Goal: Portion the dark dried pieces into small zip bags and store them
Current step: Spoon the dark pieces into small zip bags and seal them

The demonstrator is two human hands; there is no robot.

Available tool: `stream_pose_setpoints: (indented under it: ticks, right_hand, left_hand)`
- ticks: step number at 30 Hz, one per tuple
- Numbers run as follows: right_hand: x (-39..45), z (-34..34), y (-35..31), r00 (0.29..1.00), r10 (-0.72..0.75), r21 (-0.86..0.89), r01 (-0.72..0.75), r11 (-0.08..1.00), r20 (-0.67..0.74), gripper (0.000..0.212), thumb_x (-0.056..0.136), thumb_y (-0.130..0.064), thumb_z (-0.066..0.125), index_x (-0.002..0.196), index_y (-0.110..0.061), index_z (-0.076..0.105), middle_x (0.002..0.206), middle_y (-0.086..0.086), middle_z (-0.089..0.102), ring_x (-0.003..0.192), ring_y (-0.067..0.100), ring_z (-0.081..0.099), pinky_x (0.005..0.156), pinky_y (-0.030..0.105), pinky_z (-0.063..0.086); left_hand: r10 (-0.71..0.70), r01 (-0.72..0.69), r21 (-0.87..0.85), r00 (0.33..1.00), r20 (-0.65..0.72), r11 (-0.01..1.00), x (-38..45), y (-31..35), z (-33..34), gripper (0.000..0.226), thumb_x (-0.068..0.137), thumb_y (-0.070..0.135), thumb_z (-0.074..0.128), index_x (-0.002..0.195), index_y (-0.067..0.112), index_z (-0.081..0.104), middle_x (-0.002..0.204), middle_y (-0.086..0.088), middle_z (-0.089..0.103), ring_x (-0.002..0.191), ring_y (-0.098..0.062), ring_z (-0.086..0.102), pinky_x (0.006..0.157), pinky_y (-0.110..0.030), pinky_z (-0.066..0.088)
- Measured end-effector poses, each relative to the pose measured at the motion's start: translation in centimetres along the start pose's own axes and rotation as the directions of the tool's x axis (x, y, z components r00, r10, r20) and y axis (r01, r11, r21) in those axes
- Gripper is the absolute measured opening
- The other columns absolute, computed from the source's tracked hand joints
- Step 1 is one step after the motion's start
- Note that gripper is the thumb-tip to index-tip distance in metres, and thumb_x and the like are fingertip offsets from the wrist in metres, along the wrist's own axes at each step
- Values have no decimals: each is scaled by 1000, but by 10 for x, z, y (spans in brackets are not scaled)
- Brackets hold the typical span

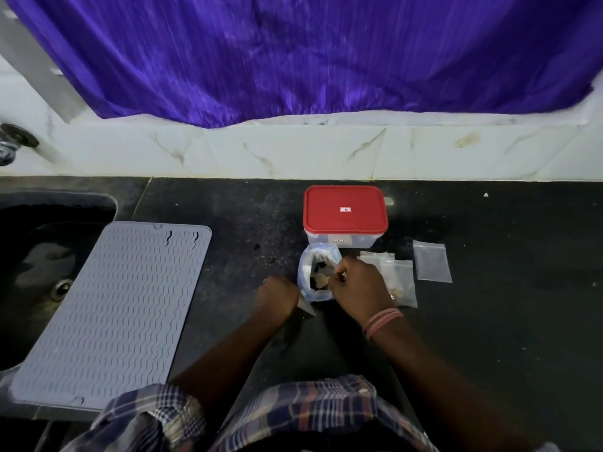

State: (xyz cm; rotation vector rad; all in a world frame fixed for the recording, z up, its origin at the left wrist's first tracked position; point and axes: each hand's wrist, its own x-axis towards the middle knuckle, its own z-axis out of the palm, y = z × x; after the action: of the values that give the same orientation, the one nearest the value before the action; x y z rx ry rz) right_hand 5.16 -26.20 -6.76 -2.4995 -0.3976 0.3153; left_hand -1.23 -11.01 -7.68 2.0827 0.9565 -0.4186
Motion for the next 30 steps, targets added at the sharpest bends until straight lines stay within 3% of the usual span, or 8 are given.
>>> stream_pose_setpoints:
  ticks: [3,7,11,13,17,20,25,30]
  right_hand:
    - [-5,2,-5,999,50,76,-51,996,17,14,88,-27,66,81,-15,64,79,2,67,77,18,62,75,34,52]
    - [-6,7,-6,994,101,134,-106,985,43,14,88,-27,65,80,-16,64,79,1,68,79,18,64,75,33,51]
    - [-7,12,-8,991,112,157,-121,980,67,8,87,-20,63,82,-15,66,81,2,70,81,19,66,74,31,51]
    - [-8,12,-6,996,83,119,-87,989,41,7,87,-17,61,80,-16,64,80,3,69,80,21,66,74,33,52]
    - [-8,7,1,999,-23,-4,22,1000,-49,7,91,-17,57,85,-19,55,80,2,64,72,18,57,66,30,43]
    - [-8,7,5,999,-31,-30,30,999,-34,14,92,-14,55,81,-23,51,76,-1,59,71,20,58,65,27,37]
    - [-6,11,11,999,47,-17,-47,999,-12,11,91,-14,54,83,-21,58,84,4,69,81,23,65,70,30,46]
    - [-3,11,11,993,113,42,-115,993,33,12,87,-12,56,84,-18,66,89,4,72,86,23,67,80,34,54]
  left_hand:
    - [-54,64,-167,996,64,984,7,-4,13,40,103,26,49,123,-2,67,117,-20,70,112,-31,67,90,-32,51]
    - [-52,93,-367,991,120,926,42,-23,44,79,58,81,69,100,16,80,92,-9,80,87,-25,77,89,-44,60]
    - [-75,84,-401,996,38,912,21,-13,37,50,74,45,73,102,3,77,91,-15,77,85,-31,76,78,-48,63]
    - [-129,124,-421,992,16,899,17,-8,33,33,87,25,69,106,-2,73,98,-18,75,89,-32,74,68,-40,61]
    - [-223,214,-554,974,52,805,20,-2,21,36,79,19,69,107,-4,71,99,-21,72,86,-30,70,67,-32,53]
    - [-242,233,-640,967,76,732,20,1,12,10,85,3,61,89,-1,69,87,-19,70,79,-30,67,66,-33,50]
    - [-244,228,-651,967,68,724,28,-6,13,29,86,8,64,110,-6,69,98,-22,70,78,-27,63,65,-31,47]
    - [-226,258,-612,965,131,747,27,-7,17,35,80,18,65,108,-2,69,97,-18,71,73,-24,61,60,-28,43]
